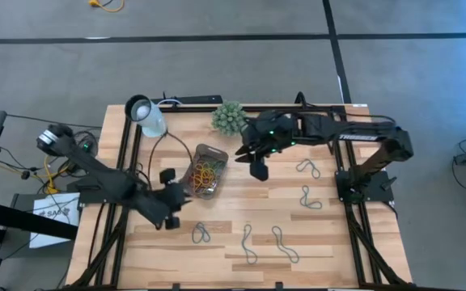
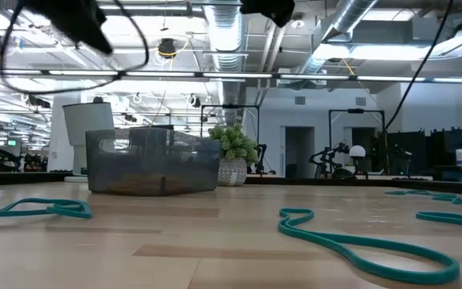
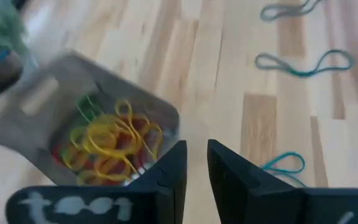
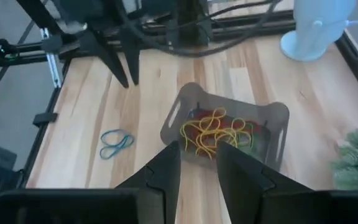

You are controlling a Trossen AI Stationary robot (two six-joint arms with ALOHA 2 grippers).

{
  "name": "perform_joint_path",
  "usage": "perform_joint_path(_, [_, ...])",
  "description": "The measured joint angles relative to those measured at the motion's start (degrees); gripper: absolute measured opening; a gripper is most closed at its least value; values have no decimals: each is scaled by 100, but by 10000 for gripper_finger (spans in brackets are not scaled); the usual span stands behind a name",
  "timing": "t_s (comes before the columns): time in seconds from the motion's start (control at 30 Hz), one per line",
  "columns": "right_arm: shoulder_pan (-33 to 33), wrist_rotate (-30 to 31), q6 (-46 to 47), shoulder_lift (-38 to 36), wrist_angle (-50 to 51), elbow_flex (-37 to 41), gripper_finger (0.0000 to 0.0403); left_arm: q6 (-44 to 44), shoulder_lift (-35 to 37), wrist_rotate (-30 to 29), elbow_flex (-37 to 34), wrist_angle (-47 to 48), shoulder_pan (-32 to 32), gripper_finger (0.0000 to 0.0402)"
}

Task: Pick and place items into bin
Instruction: Put the blue rubber band into the black bin

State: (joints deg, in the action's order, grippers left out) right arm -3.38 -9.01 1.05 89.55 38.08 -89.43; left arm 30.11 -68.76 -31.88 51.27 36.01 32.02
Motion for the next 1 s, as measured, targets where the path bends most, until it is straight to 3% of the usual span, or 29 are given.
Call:
perform_joint_path(0.2, [-1, 10, 1, -24, 202, 0, 95, 892, -1273, 270, 0, -80, 64, 55])
perform_joint_path(0.43, [-10, 10, 3, 382, 241, 4, 95, 282, -2439, 1130, -2, -1268, 55, 55])
perform_joint_path(0.63, [-55, 11, 3, 747, 303, 2, 95, -196, -2813, 2095, -2, -2199, -94, 55])
perform_joint_path(1.0, [-128, 10, -1, 902, 342, 0, 95, -41, -2887, 2241, -2, -1760, -228, 55])
